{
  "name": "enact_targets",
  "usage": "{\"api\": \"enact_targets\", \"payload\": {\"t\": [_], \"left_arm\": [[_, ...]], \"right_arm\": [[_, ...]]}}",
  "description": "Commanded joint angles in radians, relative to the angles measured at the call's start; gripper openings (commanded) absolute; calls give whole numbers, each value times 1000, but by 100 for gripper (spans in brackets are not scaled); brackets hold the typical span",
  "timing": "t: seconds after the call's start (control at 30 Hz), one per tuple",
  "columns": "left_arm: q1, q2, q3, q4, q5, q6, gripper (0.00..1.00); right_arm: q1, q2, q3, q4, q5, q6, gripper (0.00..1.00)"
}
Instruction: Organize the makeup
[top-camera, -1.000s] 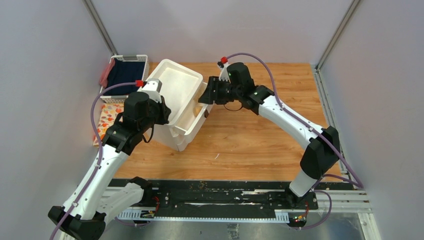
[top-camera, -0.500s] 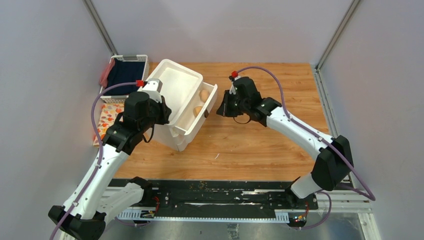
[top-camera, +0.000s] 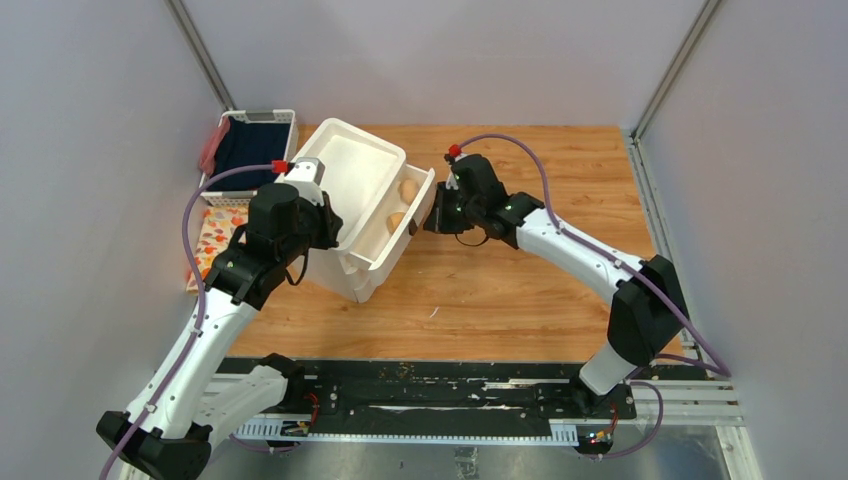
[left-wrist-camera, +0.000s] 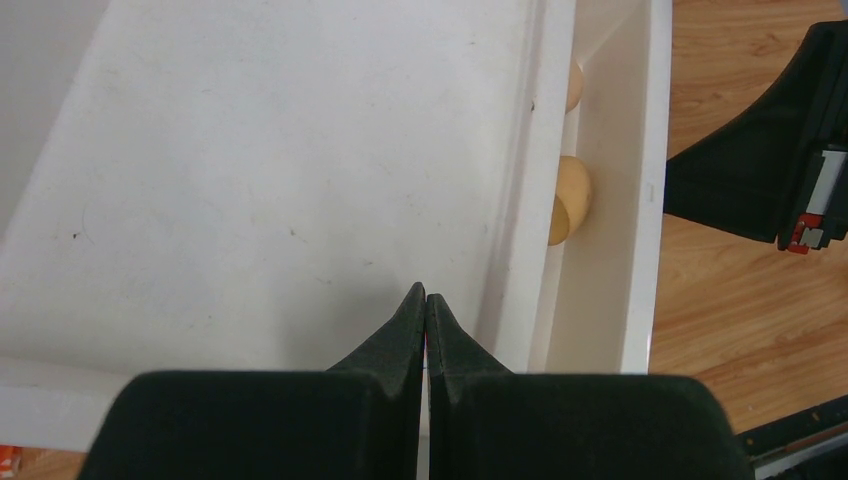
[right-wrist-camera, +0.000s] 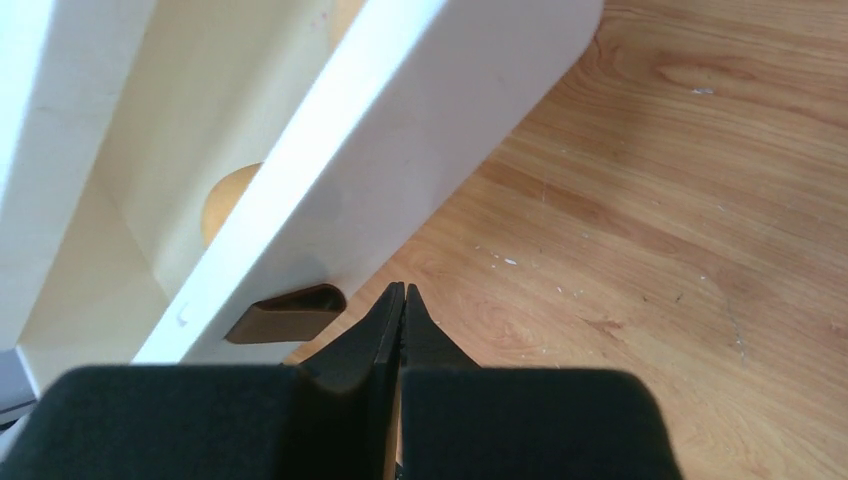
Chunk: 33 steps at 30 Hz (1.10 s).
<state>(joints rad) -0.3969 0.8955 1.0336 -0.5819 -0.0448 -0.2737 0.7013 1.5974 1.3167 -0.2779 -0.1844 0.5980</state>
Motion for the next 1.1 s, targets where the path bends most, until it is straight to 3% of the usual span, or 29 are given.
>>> {"api": "enact_targets", "payload": {"t": [0.0, 0.63, 1.07], "left_arm": [[-7, -9, -6, -3, -5, 4, 0], [-7, -17, -12, -9, -7, 4, 0], [-7, -27, -20, -8, -15, 9, 0]], "right_arm": [[47, -47, 23, 28, 26, -23, 0], [140, 169, 224, 85, -53, -38, 0], [154, 234, 292, 100, -71, -44, 0]]}}
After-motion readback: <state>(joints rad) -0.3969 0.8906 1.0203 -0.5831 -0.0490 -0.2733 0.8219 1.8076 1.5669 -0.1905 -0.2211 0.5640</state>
